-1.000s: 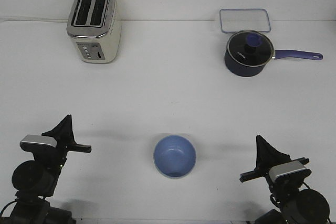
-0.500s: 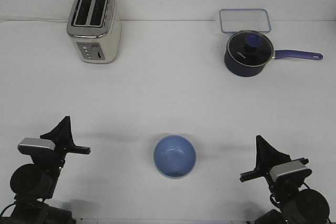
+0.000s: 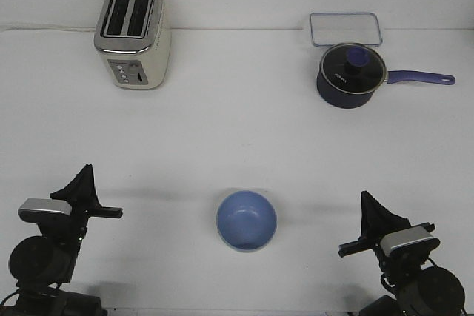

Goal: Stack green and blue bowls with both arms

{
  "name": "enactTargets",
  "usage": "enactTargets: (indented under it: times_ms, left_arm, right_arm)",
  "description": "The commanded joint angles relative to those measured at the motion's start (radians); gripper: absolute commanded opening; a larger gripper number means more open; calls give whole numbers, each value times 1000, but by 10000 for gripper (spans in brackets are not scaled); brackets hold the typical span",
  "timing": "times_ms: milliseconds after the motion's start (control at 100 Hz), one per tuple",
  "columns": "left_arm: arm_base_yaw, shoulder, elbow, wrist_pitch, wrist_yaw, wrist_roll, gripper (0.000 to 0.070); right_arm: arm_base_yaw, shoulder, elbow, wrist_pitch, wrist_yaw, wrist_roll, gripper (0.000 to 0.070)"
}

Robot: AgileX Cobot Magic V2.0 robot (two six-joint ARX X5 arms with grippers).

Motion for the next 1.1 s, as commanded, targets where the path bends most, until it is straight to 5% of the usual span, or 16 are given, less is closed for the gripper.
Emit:
enactTargets:
  times_ms: [0,180,400,1090]
  left_arm:
    - [27,-32,-48,8,32,-10,14]
    - [86,-174,-261,138,120,-23,14]
    - [89,-299,-430,195,123,-90,14]
    - [88,-298,-443,181,126,-84,14]
  right_arm:
    - [6,2,2,10,3,10,10]
    - [6,2,2,10,3,10,10]
    - [6,2,2,10,4,10,9]
    - [6,2,2,10,3,10,10]
